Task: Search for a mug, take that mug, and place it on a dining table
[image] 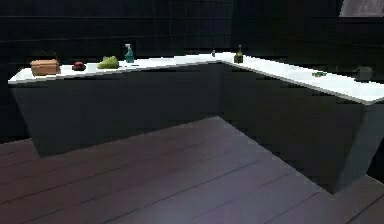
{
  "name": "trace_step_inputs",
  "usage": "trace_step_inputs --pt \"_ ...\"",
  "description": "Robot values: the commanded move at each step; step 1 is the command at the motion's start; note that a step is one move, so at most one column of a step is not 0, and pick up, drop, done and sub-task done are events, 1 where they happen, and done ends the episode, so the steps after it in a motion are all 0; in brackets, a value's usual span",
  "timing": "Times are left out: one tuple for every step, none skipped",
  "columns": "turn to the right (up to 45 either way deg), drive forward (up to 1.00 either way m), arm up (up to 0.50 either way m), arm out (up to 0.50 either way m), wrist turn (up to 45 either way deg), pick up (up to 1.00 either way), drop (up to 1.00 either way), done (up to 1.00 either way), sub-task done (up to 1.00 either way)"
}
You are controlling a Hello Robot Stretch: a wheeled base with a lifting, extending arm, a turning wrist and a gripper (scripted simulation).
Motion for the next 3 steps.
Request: trace_step_inputs --pt "-30.0 0.00 0.00 0.00 0.0 0.00 0.00 0.00 0.00" --pt "0.0 1.00 0.00 0.00 0.0 0.00 0.00 0.00 0.00" --pt "-3.0 0.00 0.00 0.00 0.0 0.00 0.00 0.00 0.00"
